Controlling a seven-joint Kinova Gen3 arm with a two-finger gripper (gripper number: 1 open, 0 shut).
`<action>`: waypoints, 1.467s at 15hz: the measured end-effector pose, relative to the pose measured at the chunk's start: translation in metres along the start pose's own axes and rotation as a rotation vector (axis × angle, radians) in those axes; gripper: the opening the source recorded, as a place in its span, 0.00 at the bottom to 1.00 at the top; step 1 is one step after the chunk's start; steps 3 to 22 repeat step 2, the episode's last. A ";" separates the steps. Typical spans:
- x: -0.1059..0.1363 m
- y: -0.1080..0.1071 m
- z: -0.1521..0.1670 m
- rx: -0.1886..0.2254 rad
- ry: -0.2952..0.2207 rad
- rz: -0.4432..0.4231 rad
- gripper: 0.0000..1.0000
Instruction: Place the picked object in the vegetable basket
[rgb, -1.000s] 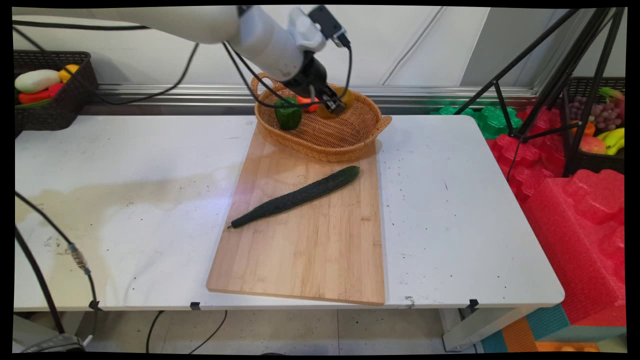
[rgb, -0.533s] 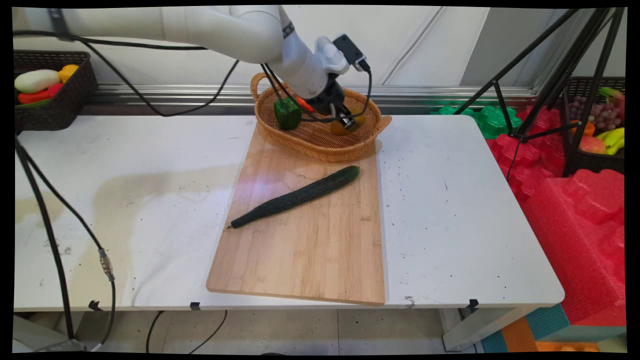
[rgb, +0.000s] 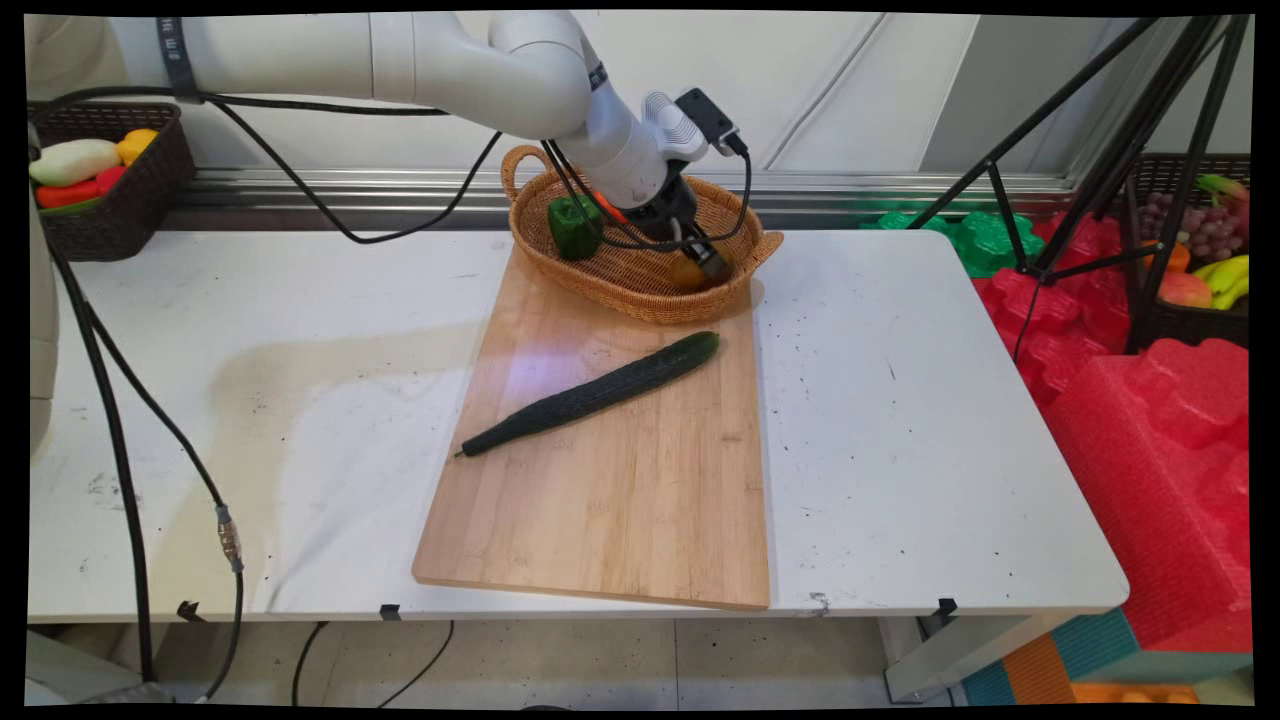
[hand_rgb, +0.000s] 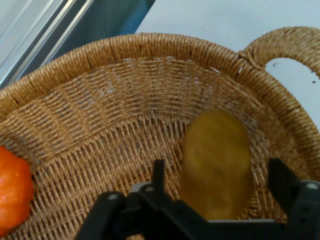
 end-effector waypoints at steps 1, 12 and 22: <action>0.000 0.000 -0.001 0.001 0.002 -0.003 1.00; 0.000 0.000 -0.004 0.003 0.007 -0.008 1.00; 0.000 0.000 -0.004 0.003 0.007 -0.008 1.00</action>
